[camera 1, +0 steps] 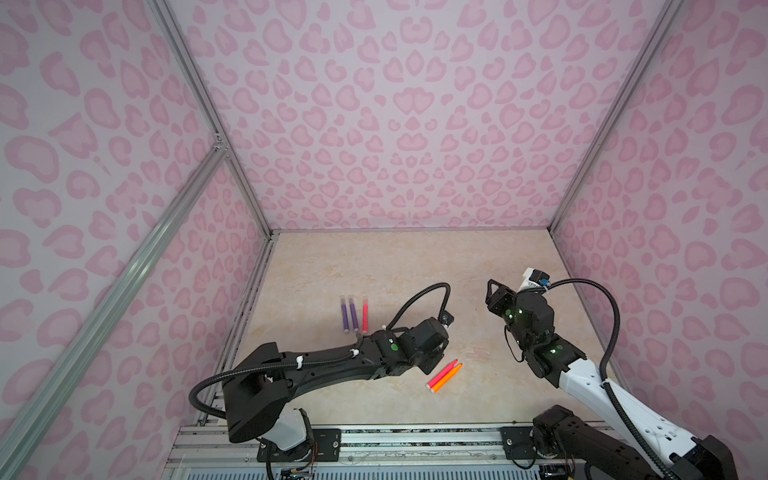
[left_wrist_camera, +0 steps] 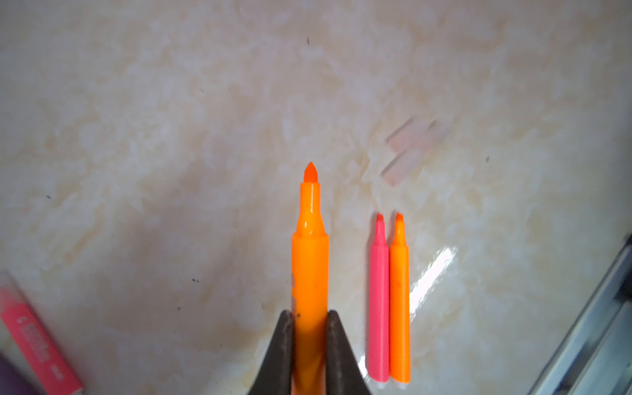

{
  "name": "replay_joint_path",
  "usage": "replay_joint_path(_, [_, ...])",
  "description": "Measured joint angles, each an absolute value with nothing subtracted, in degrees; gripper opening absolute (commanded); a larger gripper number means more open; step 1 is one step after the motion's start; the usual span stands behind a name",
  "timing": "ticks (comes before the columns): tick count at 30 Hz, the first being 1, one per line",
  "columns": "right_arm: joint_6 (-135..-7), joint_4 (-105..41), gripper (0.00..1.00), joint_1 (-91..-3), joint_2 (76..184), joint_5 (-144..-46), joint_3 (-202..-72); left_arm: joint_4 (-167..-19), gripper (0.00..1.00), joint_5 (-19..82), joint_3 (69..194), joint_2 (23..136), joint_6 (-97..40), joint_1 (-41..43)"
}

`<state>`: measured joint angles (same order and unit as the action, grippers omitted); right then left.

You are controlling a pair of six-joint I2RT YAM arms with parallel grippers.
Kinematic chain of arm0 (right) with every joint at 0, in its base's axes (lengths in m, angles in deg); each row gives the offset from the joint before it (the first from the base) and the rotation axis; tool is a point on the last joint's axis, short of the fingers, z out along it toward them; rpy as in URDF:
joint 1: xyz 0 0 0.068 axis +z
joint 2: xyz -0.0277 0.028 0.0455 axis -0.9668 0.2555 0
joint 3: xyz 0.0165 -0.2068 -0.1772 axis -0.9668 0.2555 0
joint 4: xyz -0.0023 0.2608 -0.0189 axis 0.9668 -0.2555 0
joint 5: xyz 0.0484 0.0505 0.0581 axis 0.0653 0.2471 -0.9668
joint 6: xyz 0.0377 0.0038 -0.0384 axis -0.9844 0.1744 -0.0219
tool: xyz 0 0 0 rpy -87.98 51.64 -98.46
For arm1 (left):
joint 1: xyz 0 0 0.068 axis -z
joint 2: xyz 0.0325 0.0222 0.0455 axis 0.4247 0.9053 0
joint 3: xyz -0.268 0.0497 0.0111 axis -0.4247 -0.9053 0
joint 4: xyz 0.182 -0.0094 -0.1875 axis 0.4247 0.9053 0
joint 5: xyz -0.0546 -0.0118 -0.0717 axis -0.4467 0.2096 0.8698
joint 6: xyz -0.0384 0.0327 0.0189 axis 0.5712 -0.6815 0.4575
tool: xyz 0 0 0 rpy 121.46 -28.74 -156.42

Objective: Insert the pens into the pen caps
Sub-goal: 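Close the left gripper on the thin orange highlighter and lift it, then raise the orange highlighter upright with the left gripper while the right approaches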

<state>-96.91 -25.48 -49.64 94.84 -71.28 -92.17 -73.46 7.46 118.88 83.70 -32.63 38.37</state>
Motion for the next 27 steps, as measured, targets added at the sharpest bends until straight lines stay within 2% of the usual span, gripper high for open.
replay_joint_path(4, [-97.0, -25.2, 0.53, -48.2, 93.1, -71.6, -91.0, -77.9, 0.03, 5.3, 120.1, 80.0, -29.5, 32.6])
replay_joint_path(8, [-96.9, -23.6, 0.53, -42.9, 94.4, -71.0, -91.2, -84.5, 0.03, 5.3, 112.8, 76.3, -27.6, 25.7])
replay_joint_path(12, [-95.9, -21.9, 0.52, -36.1, 100.3, -70.6, -94.6, -86.9, 0.03, 8.2, 106.1, 72.9, -26.6, 22.6])
replay_joint_path(20, [-94.9, -19.0, 0.5, -27.6, 113.4, -71.1, -101.5, -94.0, 0.03, 12.6, 101.6, 70.2, -26.1, 21.7])
replay_joint_path(27, [-94.5, -17.5, 0.5, -26.4, 116.1, -71.9, -103.5, -94.8, 0.03, 15.3, 101.9, 71.0, -26.1, 21.6])
